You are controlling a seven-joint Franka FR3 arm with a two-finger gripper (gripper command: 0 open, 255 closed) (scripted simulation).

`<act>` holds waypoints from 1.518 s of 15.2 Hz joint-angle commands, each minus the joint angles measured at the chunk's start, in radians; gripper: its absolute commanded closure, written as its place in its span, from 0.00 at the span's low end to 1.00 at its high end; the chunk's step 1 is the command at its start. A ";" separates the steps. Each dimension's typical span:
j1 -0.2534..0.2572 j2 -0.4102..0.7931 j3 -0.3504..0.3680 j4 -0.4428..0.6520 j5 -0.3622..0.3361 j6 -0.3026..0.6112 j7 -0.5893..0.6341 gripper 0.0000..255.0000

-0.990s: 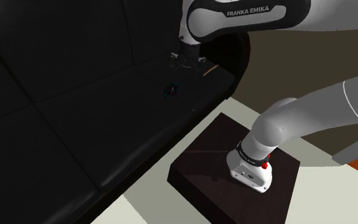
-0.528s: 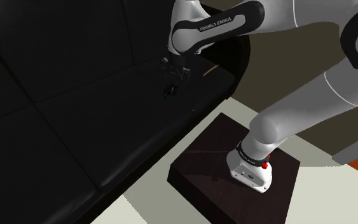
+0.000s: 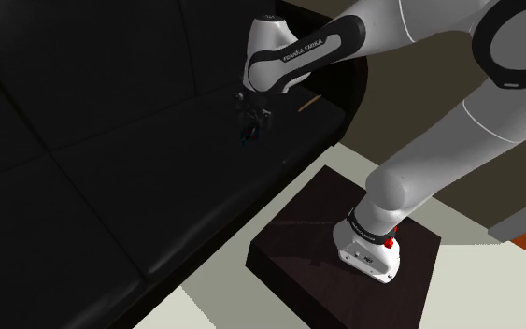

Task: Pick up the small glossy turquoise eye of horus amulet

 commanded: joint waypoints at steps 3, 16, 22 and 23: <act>-0.002 0.023 0.004 -0.018 -0.009 0.041 0.008 0.00; 0.000 -0.005 -0.001 0.000 0.002 -0.004 -0.001 1.00; 0.004 -0.054 -0.011 0.041 0.019 -0.092 -0.015 1.00; 0.004 -0.062 -0.013 0.048 0.021 -0.106 -0.017 1.00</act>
